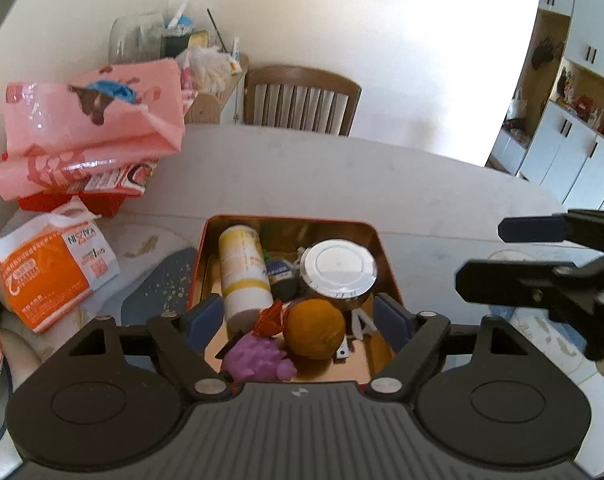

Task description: Organize rigid objects

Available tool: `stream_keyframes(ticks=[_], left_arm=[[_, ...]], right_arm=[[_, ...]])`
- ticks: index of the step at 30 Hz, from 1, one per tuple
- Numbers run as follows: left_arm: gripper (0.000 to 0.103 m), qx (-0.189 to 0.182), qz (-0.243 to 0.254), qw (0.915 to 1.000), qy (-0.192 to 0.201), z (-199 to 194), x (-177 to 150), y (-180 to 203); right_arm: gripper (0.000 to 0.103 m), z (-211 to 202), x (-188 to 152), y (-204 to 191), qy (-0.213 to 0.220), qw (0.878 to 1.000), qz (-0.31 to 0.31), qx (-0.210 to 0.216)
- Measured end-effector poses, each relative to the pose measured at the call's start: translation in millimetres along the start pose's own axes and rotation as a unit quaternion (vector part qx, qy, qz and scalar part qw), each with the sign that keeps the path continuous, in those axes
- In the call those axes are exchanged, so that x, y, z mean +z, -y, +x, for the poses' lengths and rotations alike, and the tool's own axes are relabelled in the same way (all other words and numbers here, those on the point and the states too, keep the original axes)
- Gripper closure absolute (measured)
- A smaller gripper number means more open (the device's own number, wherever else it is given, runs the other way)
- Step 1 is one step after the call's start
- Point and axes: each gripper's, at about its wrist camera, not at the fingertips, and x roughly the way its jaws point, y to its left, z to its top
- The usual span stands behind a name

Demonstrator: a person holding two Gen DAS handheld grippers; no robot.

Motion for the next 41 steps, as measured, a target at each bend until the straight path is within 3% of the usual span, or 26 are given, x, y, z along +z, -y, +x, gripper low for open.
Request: stream_keyframes(ticks=[7, 11, 24, 41], left_arm=[[0.015, 0.0, 0.004, 0.9998, 0.021, -18, 1, 6], [0.0, -0.02, -0.015, 0.9993, 0.028, -26, 0, 3], [0.0, -0.015, -0.001, 0.9995, 0.027, -43, -6, 16], [0.0, -0.006, 0.001, 0.9994, 0.034, -56, -12, 24]], right_arm=[[0.0, -30, -6, -2, 0.044, 0.999, -0.01, -0.015], [0.0, -37, -9, -2, 0.053, 0.998, -0.004, -0.03], [0.0, -60, -31, 4, 0.075, 0.994, 0.062, -0.055], [0.0, -65, -42, -4, 0.067, 0.993, 0.061, -0.07]])
